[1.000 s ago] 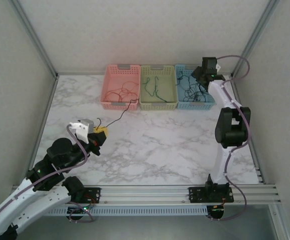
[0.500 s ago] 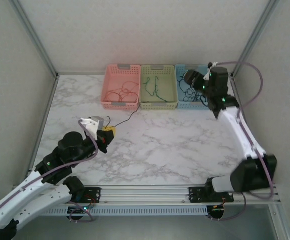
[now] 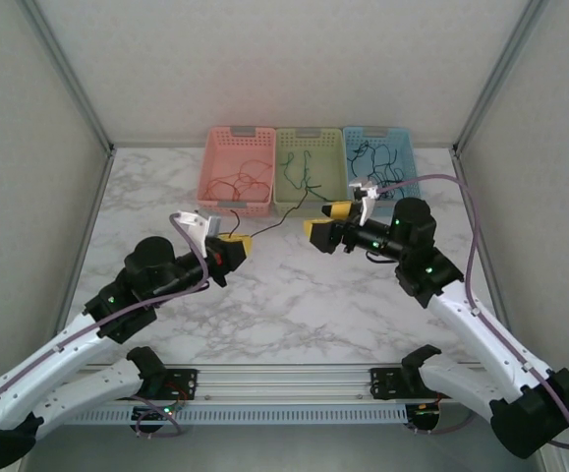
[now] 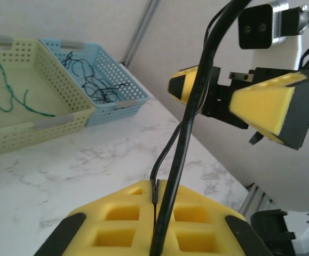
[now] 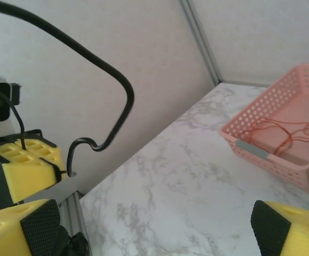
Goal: Untangle the cables
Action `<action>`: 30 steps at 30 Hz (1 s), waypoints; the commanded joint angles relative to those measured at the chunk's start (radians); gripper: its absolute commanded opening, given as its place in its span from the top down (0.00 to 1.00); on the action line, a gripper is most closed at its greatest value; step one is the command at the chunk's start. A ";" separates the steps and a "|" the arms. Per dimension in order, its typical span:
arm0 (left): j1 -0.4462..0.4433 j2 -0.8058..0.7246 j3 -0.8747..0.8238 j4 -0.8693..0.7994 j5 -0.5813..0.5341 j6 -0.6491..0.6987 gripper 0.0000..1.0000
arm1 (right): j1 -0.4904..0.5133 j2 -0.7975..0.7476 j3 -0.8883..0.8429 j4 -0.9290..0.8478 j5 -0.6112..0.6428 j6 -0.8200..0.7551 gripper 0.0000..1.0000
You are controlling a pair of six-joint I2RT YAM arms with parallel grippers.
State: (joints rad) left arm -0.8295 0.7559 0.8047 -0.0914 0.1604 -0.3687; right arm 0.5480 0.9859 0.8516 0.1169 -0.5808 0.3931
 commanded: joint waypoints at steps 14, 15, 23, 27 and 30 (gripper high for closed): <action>0.005 0.025 0.028 0.021 0.071 -0.033 1.00 | 0.034 0.184 0.164 0.134 -0.008 0.200 0.56; 0.004 0.028 0.028 0.021 0.070 -0.033 1.00 | 0.034 0.184 0.162 0.142 -0.022 0.208 0.50; 0.006 0.046 0.050 -0.015 -0.033 -0.015 1.00 | 0.034 0.139 0.187 0.053 -0.135 0.152 0.13; 0.006 0.068 0.041 -0.009 -0.029 -0.020 1.00 | 0.034 0.150 0.191 0.090 -0.156 0.223 0.12; 0.006 0.077 0.040 -0.008 -0.051 -0.023 1.00 | 0.034 0.159 0.204 0.072 -0.149 0.240 0.13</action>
State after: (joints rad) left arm -0.8276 0.8314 0.8276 -0.1005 0.1394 -0.3901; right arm 0.5797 1.1484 1.0153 0.1741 -0.7086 0.5980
